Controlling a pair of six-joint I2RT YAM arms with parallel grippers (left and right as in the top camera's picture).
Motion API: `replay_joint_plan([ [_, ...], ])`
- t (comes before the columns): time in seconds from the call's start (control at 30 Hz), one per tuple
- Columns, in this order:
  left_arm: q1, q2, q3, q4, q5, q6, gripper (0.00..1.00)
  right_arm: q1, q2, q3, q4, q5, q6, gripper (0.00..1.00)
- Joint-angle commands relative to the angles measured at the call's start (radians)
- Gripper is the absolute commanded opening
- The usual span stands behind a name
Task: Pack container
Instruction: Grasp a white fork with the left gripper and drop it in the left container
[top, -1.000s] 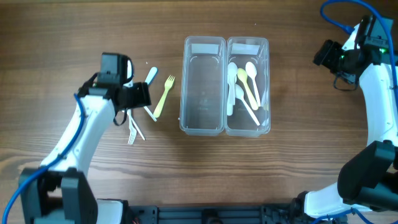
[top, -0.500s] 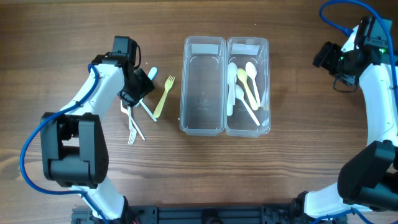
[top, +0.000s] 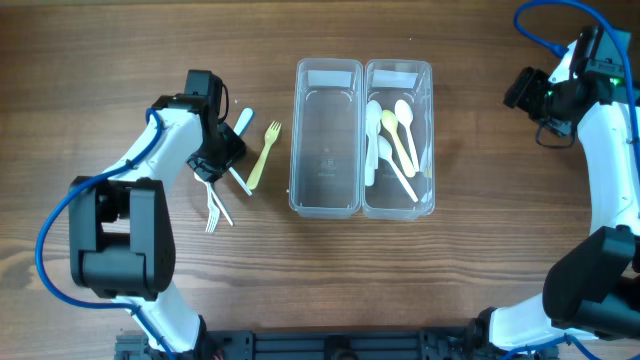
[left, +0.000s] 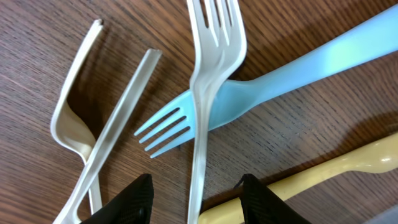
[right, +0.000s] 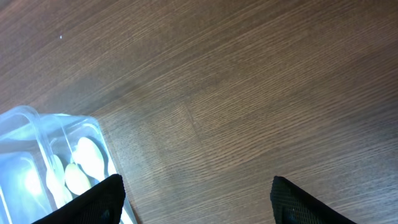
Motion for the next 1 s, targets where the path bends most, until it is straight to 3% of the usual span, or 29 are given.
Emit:
replay_joint_plan([
  [0.0,-0.032,0.040,-0.008,0.006,-0.031,0.004,0.49,0.003,0.017,-0.002,0.005,-0.008,0.015,0.74],
  [0.17,-0.064,0.093,-0.008,0.011,-0.035,0.003,0.49,0.003,0.017,-0.002,0.004,-0.008,0.014,0.73],
  [0.33,-0.064,0.096,-0.008,0.014,-0.050,0.000,0.42,0.003,0.017,-0.002,0.004,0.000,0.014,0.73],
  [0.43,-0.064,0.096,-0.008,0.024,-0.050,0.000,0.27,0.003,0.017,-0.002,0.004,0.003,0.014,0.73],
  [0.53,-0.064,0.095,-0.008,0.026,-0.050,0.001,0.04,0.003,0.017,-0.002,0.004,0.004,0.014,0.73],
  [0.7,-0.064,0.043,0.018,-0.027,-0.053,0.034,0.04,0.003,0.017,-0.002,0.006,0.007,0.014,0.74],
  [0.83,-0.065,-0.095,0.129,-0.093,-0.053,0.116,0.04,0.003,0.017,-0.002,0.007,0.019,0.015,0.74],
  [0.97,-0.111,-0.223,0.267,-0.048,-0.054,0.362,0.04,0.003,0.017,-0.002,0.007,0.018,0.016,0.74],
])
